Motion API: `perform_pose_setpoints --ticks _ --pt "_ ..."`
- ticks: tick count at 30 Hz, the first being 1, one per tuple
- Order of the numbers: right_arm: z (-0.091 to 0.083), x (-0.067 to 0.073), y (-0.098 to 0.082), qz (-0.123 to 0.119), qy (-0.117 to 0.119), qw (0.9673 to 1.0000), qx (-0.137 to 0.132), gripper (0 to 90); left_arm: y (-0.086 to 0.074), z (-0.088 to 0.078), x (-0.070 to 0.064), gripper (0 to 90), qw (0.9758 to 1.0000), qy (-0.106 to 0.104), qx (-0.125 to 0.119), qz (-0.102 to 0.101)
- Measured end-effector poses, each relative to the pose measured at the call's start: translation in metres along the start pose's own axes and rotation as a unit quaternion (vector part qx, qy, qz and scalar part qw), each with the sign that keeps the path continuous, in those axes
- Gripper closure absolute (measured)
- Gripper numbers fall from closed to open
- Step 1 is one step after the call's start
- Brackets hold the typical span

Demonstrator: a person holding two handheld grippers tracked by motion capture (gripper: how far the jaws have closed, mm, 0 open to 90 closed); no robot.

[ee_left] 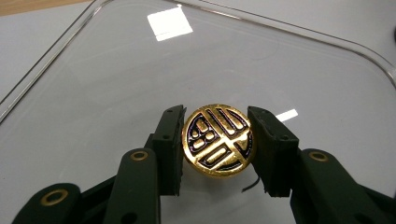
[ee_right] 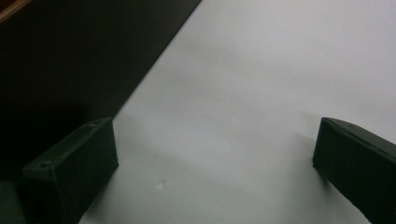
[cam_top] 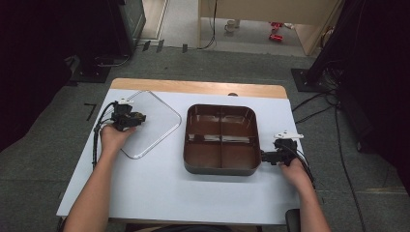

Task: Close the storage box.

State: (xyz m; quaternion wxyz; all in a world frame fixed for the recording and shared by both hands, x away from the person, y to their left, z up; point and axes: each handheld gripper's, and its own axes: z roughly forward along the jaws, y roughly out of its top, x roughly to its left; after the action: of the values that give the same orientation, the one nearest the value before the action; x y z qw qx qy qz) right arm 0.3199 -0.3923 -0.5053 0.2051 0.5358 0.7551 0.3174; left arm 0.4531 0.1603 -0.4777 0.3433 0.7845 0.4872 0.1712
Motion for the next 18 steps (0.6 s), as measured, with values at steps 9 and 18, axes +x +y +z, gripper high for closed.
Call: perform_pose_setpoints --ticks 9,18 --pt "0.0 0.0 0.0 0.0 0.0 1.0 -0.001 0.0 0.005 -0.003 0.001 59.4 0.9997 -0.006 0.017 -0.014" --pt "0.0 0.0 0.0 0.0 0.0 1.0 -0.001 0.0 0.016 -0.021 0.0 59.4 0.9993 -0.025 0.007 -0.027"
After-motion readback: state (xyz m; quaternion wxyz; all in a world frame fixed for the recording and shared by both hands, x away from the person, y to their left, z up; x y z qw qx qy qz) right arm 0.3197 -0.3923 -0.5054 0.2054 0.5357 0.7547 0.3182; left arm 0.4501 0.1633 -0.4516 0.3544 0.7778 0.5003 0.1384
